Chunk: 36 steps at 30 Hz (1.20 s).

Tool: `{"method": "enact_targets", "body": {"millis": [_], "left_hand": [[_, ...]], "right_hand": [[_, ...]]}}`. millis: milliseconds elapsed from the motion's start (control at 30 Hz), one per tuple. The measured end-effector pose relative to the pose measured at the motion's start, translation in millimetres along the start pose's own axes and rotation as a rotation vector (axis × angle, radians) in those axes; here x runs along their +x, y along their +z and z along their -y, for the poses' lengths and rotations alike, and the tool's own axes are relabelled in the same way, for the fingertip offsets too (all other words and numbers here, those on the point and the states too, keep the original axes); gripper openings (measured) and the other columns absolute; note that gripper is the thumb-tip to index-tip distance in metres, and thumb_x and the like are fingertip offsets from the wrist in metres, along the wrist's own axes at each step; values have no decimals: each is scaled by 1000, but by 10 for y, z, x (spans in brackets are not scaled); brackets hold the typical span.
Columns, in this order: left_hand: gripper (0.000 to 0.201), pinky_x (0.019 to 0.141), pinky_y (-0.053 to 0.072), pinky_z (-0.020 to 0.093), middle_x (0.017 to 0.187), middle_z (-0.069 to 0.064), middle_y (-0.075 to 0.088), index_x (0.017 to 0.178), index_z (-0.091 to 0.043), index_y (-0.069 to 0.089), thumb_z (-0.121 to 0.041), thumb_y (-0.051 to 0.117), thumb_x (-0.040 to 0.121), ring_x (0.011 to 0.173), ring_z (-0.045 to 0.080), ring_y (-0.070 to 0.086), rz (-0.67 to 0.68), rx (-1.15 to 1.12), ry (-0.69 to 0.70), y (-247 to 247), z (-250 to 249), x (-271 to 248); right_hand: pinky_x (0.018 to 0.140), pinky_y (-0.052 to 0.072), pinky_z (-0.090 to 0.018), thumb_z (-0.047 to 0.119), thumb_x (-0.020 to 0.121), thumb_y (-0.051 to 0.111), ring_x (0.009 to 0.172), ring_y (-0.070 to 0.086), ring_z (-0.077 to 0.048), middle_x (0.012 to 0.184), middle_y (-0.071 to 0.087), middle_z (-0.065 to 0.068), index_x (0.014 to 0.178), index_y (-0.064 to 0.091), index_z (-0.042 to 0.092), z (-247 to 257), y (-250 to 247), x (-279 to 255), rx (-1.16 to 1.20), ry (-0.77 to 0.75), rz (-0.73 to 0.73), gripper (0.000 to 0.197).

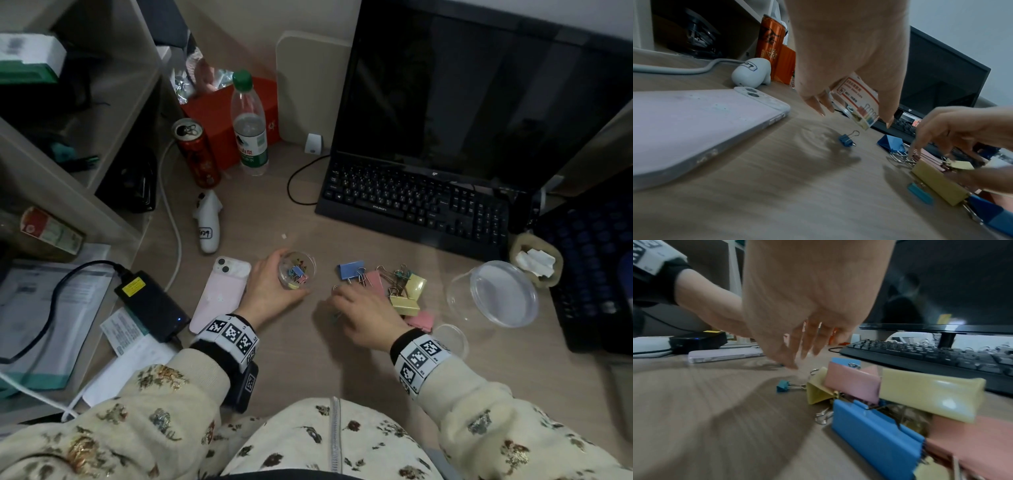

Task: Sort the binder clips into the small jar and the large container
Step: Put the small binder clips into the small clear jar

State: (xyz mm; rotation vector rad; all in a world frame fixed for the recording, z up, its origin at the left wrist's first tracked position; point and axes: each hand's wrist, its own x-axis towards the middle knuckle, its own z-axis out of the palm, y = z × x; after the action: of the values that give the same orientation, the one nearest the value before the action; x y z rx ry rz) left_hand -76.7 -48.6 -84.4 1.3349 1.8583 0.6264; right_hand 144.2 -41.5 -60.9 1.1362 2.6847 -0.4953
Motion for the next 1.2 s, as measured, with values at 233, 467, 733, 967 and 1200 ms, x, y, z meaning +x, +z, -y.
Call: {"method": "enact_targets", "body": {"millis": [233,467,733,967,1200], "left_hand": [[83,100,44,39,124,1,57,130,-24,50,-38,89,57,118,22,49,18,-2,11,7,83,-33],[84,102,42,35,123,3,57,130,-28,50,-39,90,57,120,23,49,63,21,24,3,128,-26],[83,97,47,38,112,-6,59,125,-27,54,-44,91,53,112,19,55,121,2,66,-24,131,-16],[82,102,47,34,120,-4,62,130,-19,50,-24,90,59,112,11,59,15,-244,-49,-205,285,42],[82,101,44,23,123,-6,60,133,-18,47,-18,90,63,113,6,57,19,-275,-59,-277,376,34]], "right_hand": [[65,37,-36,11,81,55,95,57,-33,112,55,-12,123,53,10,179,135,103,-41,19,113,42],[66,49,-37,15,84,56,90,59,-31,108,53,-7,110,54,12,143,-35,197,204,177,27,27],[78,51,-30,39,89,62,90,60,-10,115,59,5,120,56,22,292,-208,437,523,95,-362,36],[79,48,-34,16,86,56,109,54,-25,130,47,-2,128,49,17,196,-41,558,358,307,-135,43],[81,52,-44,24,81,64,103,54,-28,122,47,-5,118,53,17,260,127,750,266,228,48,39]]}}
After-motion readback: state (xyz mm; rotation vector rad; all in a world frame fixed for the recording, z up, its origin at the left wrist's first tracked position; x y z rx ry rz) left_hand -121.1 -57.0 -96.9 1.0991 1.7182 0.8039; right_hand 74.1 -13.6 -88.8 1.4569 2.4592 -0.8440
